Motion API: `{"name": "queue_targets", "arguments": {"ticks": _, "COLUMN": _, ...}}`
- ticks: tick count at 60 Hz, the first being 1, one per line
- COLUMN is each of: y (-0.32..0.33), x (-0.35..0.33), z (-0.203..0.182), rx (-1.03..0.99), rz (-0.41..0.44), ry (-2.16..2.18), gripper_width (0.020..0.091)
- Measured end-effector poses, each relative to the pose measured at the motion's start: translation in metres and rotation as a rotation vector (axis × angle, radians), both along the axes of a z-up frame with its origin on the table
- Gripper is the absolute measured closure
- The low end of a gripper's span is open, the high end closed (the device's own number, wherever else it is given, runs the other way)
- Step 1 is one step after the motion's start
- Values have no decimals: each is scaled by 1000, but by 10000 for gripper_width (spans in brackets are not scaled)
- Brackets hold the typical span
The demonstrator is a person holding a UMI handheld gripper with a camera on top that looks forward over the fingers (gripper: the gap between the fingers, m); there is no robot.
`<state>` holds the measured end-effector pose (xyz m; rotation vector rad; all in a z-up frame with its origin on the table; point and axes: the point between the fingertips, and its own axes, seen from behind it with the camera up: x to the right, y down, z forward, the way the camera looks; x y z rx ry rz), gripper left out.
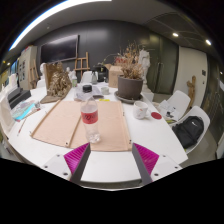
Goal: Pour water
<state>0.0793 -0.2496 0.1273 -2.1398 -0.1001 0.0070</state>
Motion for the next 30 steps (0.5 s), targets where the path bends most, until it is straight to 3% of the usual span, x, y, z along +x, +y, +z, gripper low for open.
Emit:
{"name": "queue_targets", "arguments": {"ticks": 22, "y": 130, "x": -83, "z": -42, "rx": 124, "rz": -55, "ry": 82, "gripper_width": 254}}
{"name": "queue_targets", "arguments": {"ticks": 26, "y": 148, "x": -89, "z": -51, "rx": 145, "rz": -58, "ry": 78, "gripper_width": 310}}
{"name": "queue_targets", "arguments": {"ticks": 30, "y": 160, "x": -92, "z": -53, "rx": 172, "rz": -68, "ry": 71, "gripper_width": 450}}
